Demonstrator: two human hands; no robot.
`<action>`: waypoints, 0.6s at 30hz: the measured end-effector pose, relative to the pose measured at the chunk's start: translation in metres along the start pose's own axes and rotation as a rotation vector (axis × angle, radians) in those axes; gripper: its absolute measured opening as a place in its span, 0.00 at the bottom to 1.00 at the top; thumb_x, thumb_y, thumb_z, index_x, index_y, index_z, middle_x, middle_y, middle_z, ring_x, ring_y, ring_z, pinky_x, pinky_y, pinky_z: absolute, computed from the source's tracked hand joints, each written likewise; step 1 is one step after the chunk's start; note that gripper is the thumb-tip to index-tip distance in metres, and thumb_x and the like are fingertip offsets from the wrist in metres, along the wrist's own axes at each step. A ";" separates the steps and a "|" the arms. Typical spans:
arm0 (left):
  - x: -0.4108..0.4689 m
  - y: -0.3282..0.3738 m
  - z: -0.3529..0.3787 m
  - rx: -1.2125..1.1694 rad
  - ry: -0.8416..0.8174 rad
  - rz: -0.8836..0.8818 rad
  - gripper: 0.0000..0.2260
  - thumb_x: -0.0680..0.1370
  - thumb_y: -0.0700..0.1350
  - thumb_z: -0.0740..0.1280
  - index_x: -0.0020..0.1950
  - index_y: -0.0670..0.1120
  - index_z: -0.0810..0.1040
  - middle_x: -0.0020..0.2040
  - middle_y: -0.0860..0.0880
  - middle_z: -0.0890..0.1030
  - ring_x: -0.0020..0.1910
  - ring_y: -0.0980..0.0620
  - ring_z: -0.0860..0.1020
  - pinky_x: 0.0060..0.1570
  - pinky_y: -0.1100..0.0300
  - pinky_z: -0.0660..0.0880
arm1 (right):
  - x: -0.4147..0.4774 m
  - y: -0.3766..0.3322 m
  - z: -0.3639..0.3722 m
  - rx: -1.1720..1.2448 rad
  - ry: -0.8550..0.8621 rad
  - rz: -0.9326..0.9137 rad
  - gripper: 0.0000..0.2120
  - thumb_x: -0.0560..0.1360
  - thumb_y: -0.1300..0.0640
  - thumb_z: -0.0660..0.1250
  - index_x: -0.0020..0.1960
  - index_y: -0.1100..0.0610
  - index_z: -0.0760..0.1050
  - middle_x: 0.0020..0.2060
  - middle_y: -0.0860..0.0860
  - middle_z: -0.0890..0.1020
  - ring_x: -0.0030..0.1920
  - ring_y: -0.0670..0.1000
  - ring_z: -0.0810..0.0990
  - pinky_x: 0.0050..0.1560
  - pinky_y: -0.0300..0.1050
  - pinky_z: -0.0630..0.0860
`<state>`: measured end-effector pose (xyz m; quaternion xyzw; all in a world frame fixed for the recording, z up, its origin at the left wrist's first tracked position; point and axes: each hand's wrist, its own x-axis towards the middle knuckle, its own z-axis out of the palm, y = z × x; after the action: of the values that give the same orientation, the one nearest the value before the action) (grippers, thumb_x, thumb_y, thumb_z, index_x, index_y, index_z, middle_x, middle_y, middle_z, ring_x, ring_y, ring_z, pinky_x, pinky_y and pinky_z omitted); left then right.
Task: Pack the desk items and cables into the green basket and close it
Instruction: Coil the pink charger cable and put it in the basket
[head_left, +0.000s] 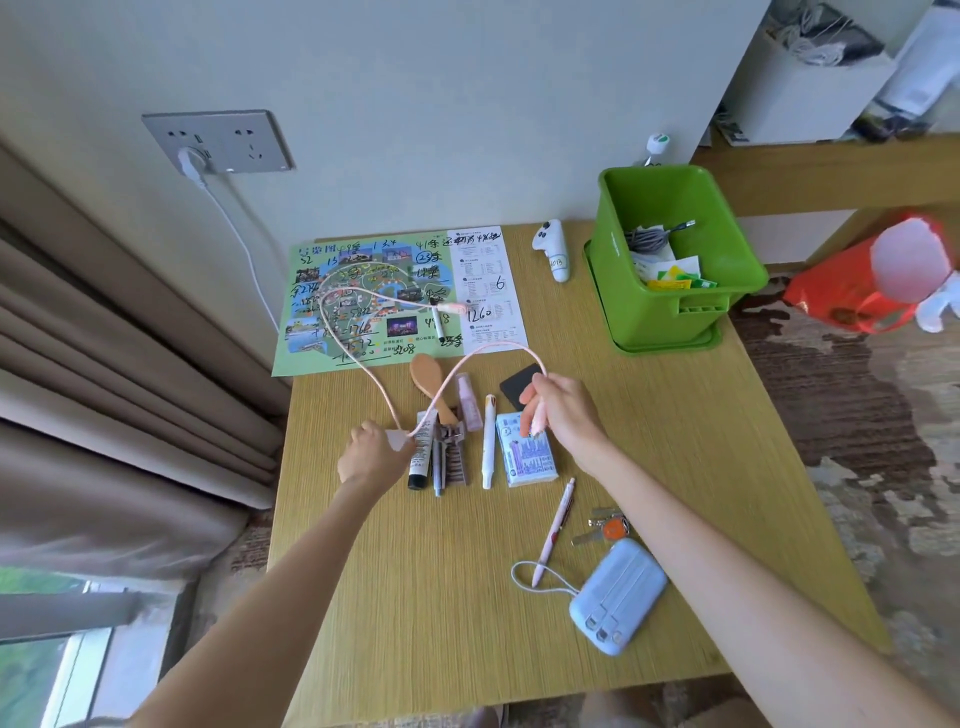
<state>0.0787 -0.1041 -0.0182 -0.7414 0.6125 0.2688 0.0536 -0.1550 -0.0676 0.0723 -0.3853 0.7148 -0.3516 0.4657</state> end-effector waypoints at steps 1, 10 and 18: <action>-0.001 -0.001 -0.002 -0.016 -0.002 -0.001 0.30 0.77 0.61 0.63 0.66 0.37 0.67 0.59 0.41 0.75 0.53 0.42 0.78 0.42 0.52 0.78 | -0.002 -0.004 0.002 0.045 -0.029 -0.002 0.18 0.84 0.57 0.52 0.45 0.67 0.74 0.32 0.65 0.78 0.29 0.55 0.76 0.39 0.46 0.73; -0.006 -0.036 -0.061 -0.461 -0.394 -0.056 0.17 0.77 0.53 0.67 0.42 0.39 0.79 0.36 0.46 0.84 0.35 0.52 0.84 0.29 0.62 0.78 | -0.002 -0.044 0.025 0.328 -0.158 -0.009 0.13 0.83 0.55 0.56 0.45 0.63 0.71 0.34 0.59 0.81 0.23 0.45 0.71 0.26 0.37 0.66; -0.030 -0.028 -0.142 -0.831 -0.278 0.305 0.11 0.76 0.42 0.71 0.56 0.40 0.77 0.47 0.44 0.81 0.45 0.50 0.83 0.48 0.52 0.82 | -0.005 -0.111 0.053 0.458 -0.410 -0.128 0.03 0.77 0.66 0.66 0.51 0.65 0.74 0.43 0.61 0.82 0.35 0.50 0.78 0.38 0.41 0.77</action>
<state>0.1488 -0.1284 0.1093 -0.5585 0.5417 0.5931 -0.2068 -0.0797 -0.1215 0.1531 -0.3774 0.4823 -0.4471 0.6520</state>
